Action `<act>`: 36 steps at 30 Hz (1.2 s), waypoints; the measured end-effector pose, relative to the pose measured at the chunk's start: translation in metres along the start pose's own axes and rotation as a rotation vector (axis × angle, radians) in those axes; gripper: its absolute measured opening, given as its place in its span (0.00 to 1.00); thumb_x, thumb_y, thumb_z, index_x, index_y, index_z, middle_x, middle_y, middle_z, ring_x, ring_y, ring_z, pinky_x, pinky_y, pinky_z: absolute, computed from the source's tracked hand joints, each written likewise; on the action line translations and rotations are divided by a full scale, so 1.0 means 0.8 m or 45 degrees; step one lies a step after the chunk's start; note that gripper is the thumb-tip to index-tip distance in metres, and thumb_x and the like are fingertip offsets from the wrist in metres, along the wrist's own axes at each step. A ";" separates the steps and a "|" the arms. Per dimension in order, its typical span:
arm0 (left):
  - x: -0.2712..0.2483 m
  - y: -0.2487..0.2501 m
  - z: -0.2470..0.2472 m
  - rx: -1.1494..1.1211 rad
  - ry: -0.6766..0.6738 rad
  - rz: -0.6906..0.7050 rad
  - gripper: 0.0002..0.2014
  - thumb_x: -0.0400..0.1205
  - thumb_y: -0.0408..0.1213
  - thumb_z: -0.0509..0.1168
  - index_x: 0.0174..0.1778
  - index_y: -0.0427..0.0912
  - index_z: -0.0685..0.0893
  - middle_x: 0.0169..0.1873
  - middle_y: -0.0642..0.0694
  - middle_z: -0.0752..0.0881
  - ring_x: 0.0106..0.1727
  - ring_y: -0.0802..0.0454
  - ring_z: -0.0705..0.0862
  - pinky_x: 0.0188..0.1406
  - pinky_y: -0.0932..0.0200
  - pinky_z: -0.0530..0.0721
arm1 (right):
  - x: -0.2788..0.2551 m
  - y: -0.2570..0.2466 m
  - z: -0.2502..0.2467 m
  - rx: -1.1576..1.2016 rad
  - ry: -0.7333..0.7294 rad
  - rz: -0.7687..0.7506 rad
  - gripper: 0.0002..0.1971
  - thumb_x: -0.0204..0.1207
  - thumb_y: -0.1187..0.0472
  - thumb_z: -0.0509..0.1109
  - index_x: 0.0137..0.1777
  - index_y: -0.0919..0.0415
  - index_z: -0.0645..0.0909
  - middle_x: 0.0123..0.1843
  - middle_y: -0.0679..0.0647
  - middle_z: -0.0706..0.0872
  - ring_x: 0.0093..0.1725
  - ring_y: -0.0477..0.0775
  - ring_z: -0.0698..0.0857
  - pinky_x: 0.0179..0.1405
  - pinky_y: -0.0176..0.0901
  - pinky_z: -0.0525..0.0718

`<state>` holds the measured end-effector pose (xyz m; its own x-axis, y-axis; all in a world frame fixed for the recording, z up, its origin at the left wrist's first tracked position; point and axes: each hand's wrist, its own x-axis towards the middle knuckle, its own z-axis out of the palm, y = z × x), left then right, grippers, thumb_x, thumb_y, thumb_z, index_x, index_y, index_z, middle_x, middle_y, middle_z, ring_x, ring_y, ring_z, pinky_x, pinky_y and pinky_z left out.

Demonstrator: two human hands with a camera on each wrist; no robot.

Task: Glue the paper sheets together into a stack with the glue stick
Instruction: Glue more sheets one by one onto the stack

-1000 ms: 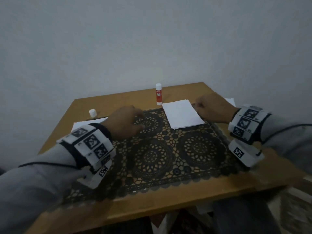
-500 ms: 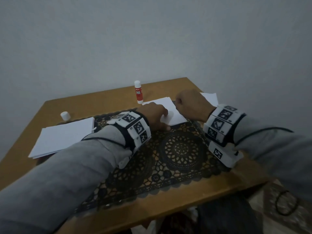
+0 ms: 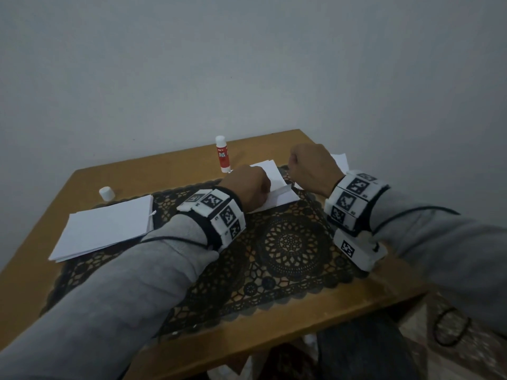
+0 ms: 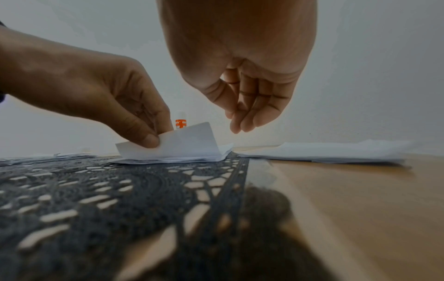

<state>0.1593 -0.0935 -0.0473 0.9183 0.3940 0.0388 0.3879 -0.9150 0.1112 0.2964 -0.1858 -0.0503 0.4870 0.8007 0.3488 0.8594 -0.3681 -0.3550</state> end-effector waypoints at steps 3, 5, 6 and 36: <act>-0.003 0.003 -0.001 -0.007 0.012 -0.021 0.08 0.76 0.31 0.64 0.43 0.43 0.89 0.46 0.45 0.88 0.51 0.46 0.85 0.69 0.46 0.76 | 0.002 0.002 0.002 -0.012 -0.032 -0.001 0.11 0.80 0.65 0.59 0.39 0.69 0.77 0.37 0.60 0.81 0.39 0.60 0.79 0.38 0.47 0.76; -0.010 0.002 -0.009 -0.016 0.013 -0.014 0.06 0.76 0.30 0.65 0.41 0.43 0.87 0.45 0.45 0.87 0.52 0.48 0.84 0.60 0.52 0.81 | 0.005 0.005 0.003 -0.023 -0.035 0.007 0.10 0.78 0.68 0.59 0.40 0.71 0.79 0.38 0.62 0.83 0.39 0.60 0.79 0.37 0.48 0.77; -0.017 0.000 -0.014 -0.018 0.004 -0.011 0.05 0.76 0.29 0.66 0.40 0.43 0.86 0.44 0.46 0.87 0.50 0.50 0.83 0.52 0.58 0.81 | 0.006 0.005 0.003 -0.029 -0.035 0.006 0.10 0.77 0.69 0.59 0.41 0.73 0.79 0.39 0.63 0.84 0.38 0.60 0.80 0.37 0.49 0.77; -0.227 -0.131 -0.033 -0.047 -0.249 0.106 0.23 0.73 0.26 0.61 0.59 0.55 0.85 0.66 0.61 0.80 0.66 0.61 0.78 0.68 0.67 0.72 | 0.094 -0.102 0.063 0.321 -0.269 0.139 0.17 0.68 0.52 0.79 0.36 0.62 0.76 0.33 0.54 0.77 0.31 0.52 0.76 0.31 0.42 0.72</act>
<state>-0.0505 -0.0666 -0.0399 0.9464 0.2892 -0.1436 0.3099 -0.9386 0.1518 0.2551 -0.0714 -0.0391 0.5082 0.8530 0.1187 0.7254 -0.3497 -0.5929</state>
